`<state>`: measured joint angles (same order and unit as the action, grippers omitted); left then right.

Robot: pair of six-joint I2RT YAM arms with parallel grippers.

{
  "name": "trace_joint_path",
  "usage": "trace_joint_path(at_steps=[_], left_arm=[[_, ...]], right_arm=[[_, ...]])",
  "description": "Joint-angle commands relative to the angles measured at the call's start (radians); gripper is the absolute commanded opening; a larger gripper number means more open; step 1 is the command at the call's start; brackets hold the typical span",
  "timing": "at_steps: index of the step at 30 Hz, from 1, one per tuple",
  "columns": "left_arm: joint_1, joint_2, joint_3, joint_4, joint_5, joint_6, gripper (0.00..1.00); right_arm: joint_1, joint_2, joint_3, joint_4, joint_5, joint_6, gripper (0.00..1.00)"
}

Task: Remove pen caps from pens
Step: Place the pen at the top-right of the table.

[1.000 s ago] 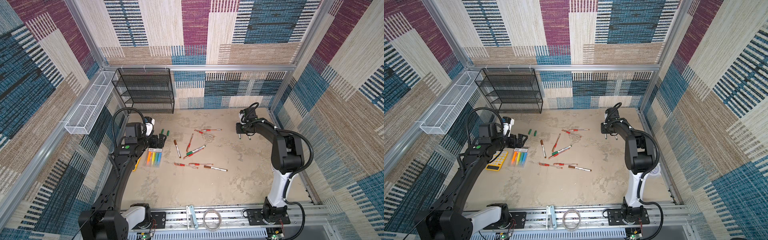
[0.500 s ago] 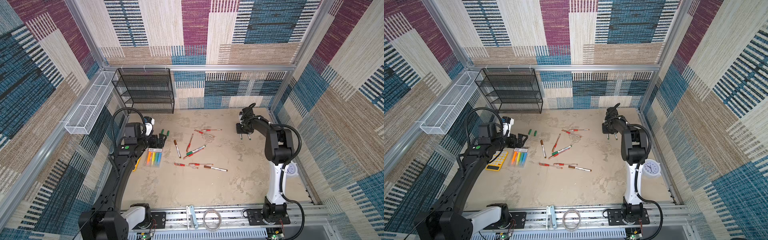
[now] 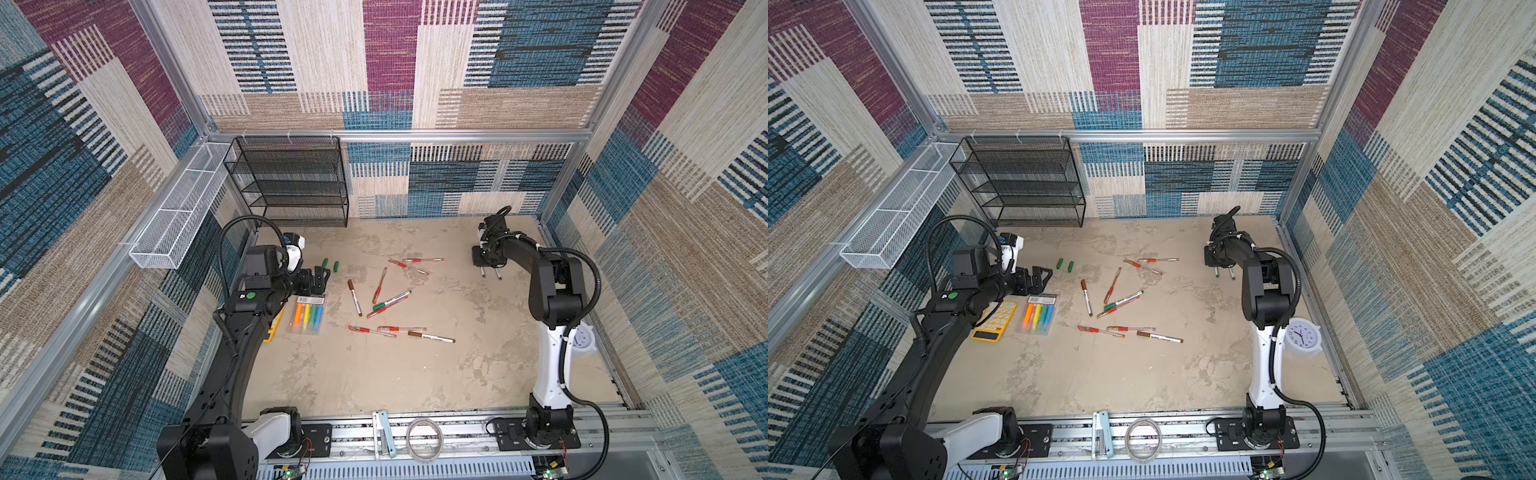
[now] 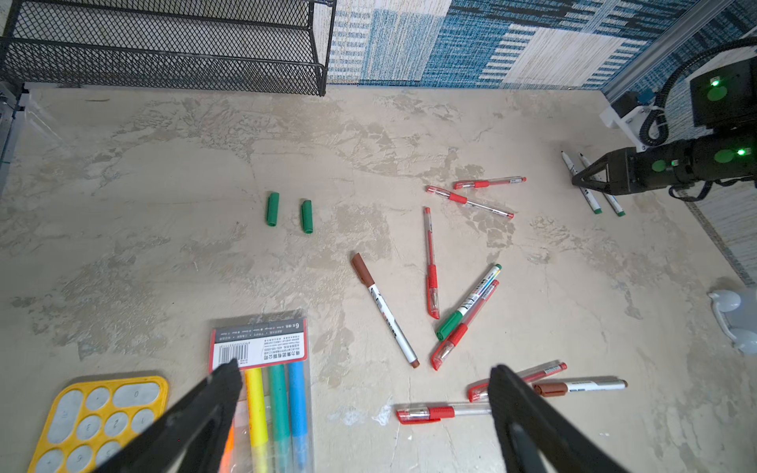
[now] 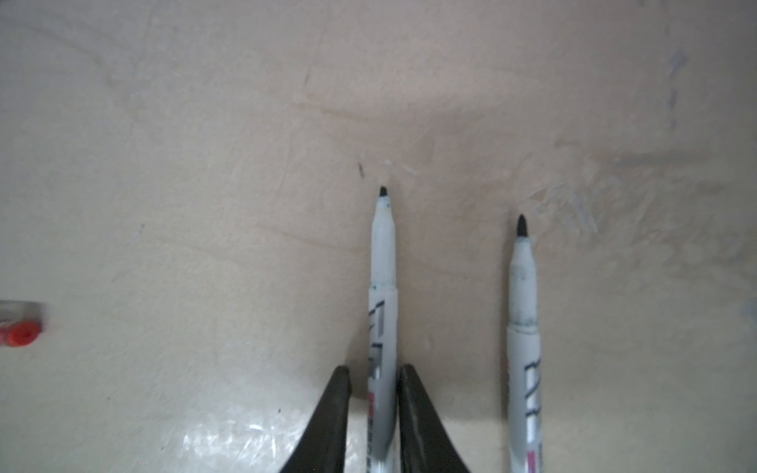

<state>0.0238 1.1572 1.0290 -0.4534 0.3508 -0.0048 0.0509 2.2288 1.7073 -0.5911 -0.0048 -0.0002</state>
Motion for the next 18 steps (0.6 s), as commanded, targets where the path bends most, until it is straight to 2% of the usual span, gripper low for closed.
trace_joint_path(at_steps=[1, 9, 13, 18], left_arm=[[0.005, -0.004, 0.006, 0.014, 0.02, -0.02, 0.98], [0.01, -0.005, 0.005, 0.015, 0.021, -0.019, 0.98], [0.011, -0.001, -0.008, 0.032, 0.014, -0.015, 0.98], [0.014, -0.001, -0.001, 0.024, 0.015, -0.015, 0.98]], right_arm=[[-0.001, -0.021, 0.004, -0.036, -0.028, 0.008, 0.28], [0.0, -0.126, -0.015, -0.04, -0.045, 0.022, 0.33], [-0.001, -0.221, -0.075, -0.012, -0.069, 0.04, 0.35], [0.006, -0.354, -0.205, 0.054, -0.227, 0.059, 0.38]])
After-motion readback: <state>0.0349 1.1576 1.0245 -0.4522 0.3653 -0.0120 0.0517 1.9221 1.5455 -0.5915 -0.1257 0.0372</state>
